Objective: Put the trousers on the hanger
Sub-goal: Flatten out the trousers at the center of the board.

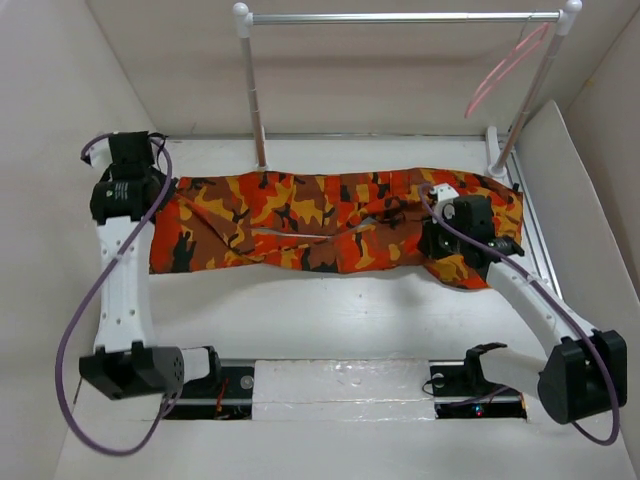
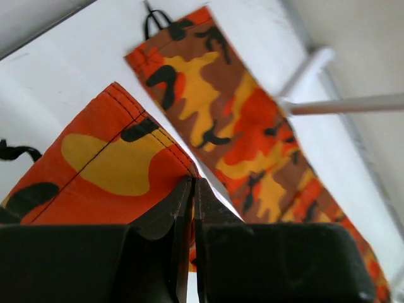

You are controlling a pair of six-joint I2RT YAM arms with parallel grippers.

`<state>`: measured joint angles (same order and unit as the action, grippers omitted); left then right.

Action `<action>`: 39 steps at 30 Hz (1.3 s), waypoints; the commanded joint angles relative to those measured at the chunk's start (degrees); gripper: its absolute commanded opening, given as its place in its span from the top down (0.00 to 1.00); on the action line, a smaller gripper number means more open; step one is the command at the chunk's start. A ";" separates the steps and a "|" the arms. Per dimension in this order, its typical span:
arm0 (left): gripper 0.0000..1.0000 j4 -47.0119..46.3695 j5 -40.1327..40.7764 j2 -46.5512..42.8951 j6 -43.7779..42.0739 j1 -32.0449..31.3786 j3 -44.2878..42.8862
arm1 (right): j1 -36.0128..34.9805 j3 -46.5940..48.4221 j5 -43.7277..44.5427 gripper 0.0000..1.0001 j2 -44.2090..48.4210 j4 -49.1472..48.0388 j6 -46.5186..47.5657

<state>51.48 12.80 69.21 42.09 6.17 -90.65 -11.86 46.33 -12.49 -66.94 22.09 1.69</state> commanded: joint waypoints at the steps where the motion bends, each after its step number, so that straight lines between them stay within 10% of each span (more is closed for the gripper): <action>1: 1.00 -5.52 4.95 2.07 -0.08 1.30 2.58 | -2.55 -0.97 -2.18 0.78 4.87 1.29 2.34; 6: 1.00 -9.12 3.02 -2.66 -1.30 1.30 10.48 | -14.14 1.65 -4.83 1.00 4.28 3.22 7.97; 9: 1.00 -8.86 3.20 -3.38 -1.65 1.30 10.32 | -18.98 5.61 -1.39 0.81 -0.99 2.97 9.12; 10: 1.00 -9.21 2.94 -3.12 -2.44 1.30 9.97 | -19.86 7.88 -8.10 0.51 -4.31 1.57 10.60; 13: 1.00 -9.91 3.81 -2.50 -3.67 1.30 10.23 | -24.34 12.01 -7.91 0.39 -9.25 1.46 12.96; 27: 1.00 -8.16 3.72 -4.78 -2.89 0.77 11.90 | -33.58 15.11 11.17 0.24 -26.66 -5.64 17.12; 33: 1.00 -7.54 6.80 -4.08 -4.03 1.30 12.16 | -33.05 15.55 21.35 0.35 -31.23 -8.64 14.22; 37: 1.00 -8.42 6.45 -4.52 -4.20 1.30 13.48 | -31.74 13.18 22.78 0.90 -29.92 -10.92 12.81; 39: 1.00 -8.50 7.67 -4.52 -4.81 1.30 14.01 | -31.74 12.21 24.00 1.00 -27.65 -11.45 12.90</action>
<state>44.18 17.80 65.89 38.59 7.22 -77.43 -44.31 59.05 7.60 -97.95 14.92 15.46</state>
